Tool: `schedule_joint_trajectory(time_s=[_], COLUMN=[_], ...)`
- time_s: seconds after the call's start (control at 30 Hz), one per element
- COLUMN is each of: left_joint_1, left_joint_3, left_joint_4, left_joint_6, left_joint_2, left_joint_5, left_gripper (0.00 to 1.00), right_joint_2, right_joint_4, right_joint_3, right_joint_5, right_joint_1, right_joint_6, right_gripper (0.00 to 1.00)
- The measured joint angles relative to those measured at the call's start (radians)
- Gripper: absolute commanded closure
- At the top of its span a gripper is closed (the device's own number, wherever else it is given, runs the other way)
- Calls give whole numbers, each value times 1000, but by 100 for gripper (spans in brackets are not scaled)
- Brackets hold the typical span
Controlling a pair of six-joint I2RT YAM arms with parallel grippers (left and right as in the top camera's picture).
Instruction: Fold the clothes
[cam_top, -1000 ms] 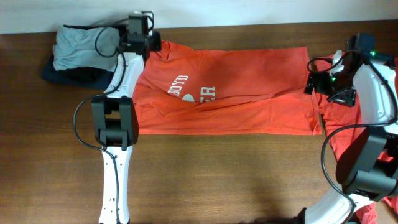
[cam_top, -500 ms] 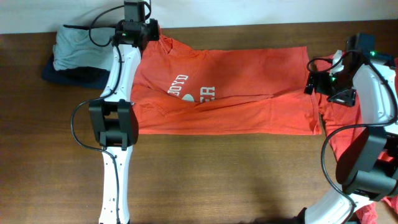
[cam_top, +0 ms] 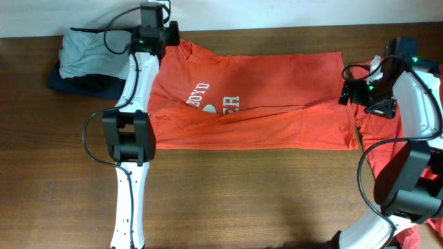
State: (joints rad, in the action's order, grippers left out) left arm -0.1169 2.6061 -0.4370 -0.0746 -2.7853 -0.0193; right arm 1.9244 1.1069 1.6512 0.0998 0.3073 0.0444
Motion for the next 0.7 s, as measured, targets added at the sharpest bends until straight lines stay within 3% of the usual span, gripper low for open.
schedule_joint_trajectory(time_s=[0.23,0.4,0.47,0.57,0.7], left_joint_1=[-7,-7,-7,-7,-7], left_joint_3=[0,0,0,5,50], left_joint_4=[88,115,116,100,20], left_joint_6=[-27,-37,-43,-44,-46], left_joint_2=[-75,-85,-85,-85,-87], left_joint_5=[-3,-4,-4,-7,-8], left_gripper=[53,74,90,99,99], right_joint_2=[0,0,0,0,0], right_joint_4=[0,0,0,0,0], right_joint_3=[0,0,0,0,0], right_joint_5=[0,0,0,0,0], right_joint_1=[0,0,0,0,0], right_joint_6=[0,0,0,0,0], right_gripper=[1,1,1,1,1])
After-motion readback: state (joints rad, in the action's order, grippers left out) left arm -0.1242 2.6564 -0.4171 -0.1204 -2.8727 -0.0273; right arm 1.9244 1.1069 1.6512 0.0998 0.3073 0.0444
